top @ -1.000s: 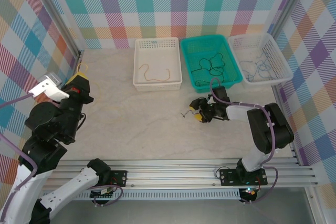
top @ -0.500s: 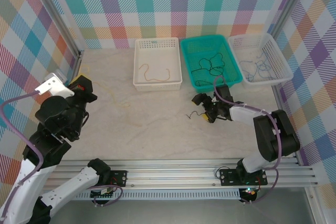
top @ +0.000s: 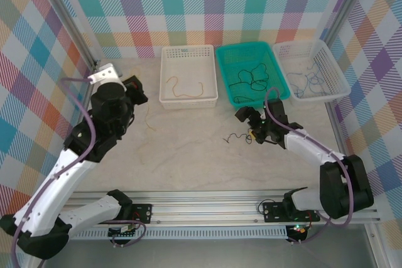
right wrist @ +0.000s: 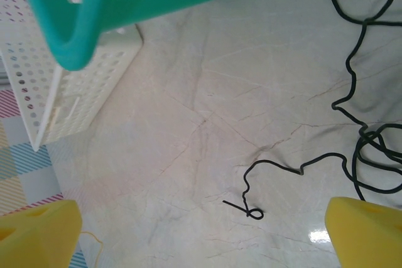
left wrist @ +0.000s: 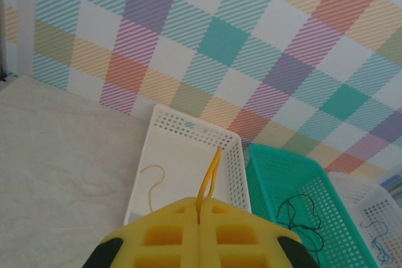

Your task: Untangle the cables

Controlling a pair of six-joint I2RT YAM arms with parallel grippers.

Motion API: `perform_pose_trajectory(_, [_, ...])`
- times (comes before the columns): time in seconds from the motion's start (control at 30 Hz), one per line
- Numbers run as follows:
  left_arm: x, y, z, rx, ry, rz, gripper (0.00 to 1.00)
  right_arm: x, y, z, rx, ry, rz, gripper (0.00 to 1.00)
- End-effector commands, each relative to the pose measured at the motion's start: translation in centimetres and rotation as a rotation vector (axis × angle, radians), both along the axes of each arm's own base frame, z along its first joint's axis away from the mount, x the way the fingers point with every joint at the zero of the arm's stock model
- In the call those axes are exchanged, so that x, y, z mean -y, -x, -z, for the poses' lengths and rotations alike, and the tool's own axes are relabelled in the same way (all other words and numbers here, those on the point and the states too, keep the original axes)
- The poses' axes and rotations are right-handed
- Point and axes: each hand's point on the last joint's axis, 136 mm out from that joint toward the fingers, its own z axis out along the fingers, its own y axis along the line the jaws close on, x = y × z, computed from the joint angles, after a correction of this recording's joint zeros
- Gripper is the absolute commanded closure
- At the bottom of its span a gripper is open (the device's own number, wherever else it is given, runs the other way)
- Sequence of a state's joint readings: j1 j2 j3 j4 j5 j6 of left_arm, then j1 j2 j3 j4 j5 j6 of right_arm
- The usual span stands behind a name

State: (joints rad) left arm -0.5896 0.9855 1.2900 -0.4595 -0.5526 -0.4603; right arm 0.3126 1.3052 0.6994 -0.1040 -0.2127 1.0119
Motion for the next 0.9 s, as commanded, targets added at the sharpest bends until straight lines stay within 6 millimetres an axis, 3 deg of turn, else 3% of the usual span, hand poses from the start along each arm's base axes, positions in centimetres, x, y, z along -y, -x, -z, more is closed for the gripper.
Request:
perform_pose_trajectory(0.0, [0.9,-0.8,-2.0,0.044,0.057,0.035,1.0,1.0,0.3,-0.7,0.035,0.053,0.005,0.0])
perform_pose_trajectory(0.13, [1.4,-1.8,-1.6,0.04,0.065,0.033,1.0,1.0,0.4,-2.0,0.093,0.058,-0.021,0.0])
perform_pose_trajectory(0.23, [0.6,-2.4,-2.0,0.044,0.062,-0.014,1.0,0.7,0.4,-3.3,0.158,0.064,-0.057,0.0])
perform_pose_trajectory(0.43, [0.6,-3.9,-5.7,0.102,0.067,-0.025,1.0,1.2,0.5,-5.5,0.254,0.11,-0.084,0.0])
perform_pose_trajectory(0.6, [2.9,-7.0,-7.8,0.151,0.024,0.021,1.0,1.7,0.5,-6.0,0.27,0.132,-0.07,0.0])
perform_pose_trajectory(0.87, [4.0,-12.5,-10.4,0.129,0.016,0.047,1.0,1.1,0.4,-6.2,0.271,0.103,-0.088,0.0])
